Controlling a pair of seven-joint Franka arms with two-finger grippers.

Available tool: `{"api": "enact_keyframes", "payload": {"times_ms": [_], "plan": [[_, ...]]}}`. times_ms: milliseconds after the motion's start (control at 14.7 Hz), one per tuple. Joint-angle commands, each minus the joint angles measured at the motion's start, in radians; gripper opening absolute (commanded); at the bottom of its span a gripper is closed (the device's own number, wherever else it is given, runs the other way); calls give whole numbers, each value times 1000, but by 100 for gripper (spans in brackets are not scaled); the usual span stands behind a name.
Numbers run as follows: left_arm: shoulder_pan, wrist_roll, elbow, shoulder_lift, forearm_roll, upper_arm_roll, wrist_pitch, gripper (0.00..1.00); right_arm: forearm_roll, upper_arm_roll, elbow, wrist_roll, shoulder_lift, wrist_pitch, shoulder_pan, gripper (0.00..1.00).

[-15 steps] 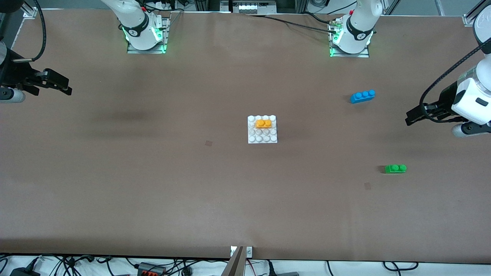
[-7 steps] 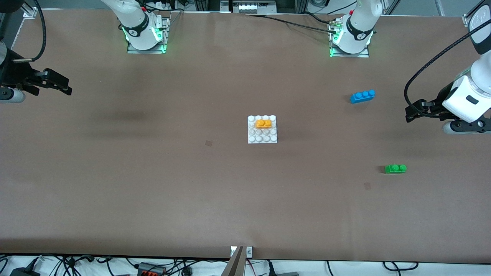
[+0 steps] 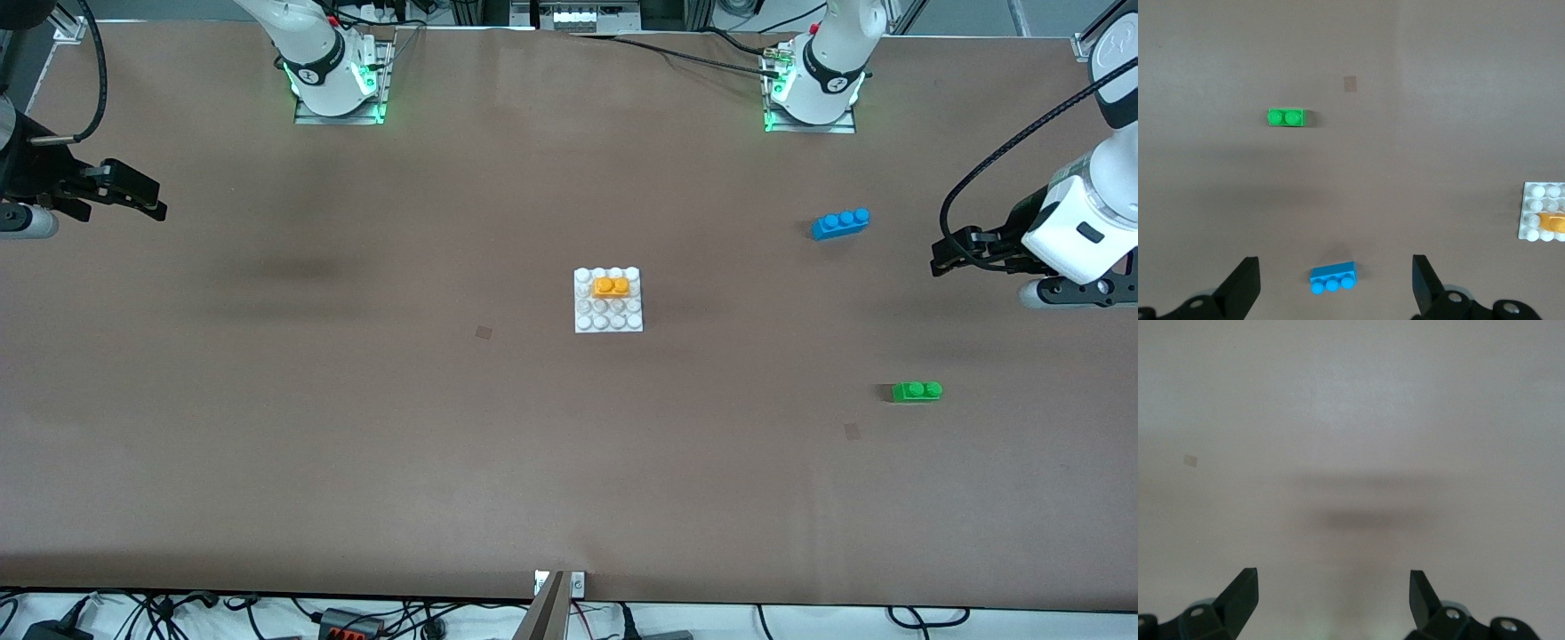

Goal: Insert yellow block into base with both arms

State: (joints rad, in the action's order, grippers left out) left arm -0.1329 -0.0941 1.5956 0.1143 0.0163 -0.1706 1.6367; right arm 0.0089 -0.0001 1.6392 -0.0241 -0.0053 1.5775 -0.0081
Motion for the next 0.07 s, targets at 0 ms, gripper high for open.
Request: {"api": "enact_keyframes", "payload": {"times_ms": [0], "plan": [[-4,14,1,-5,-16,3,-12,100,-3,2,-4,13,-2,-11,0,100]]}}
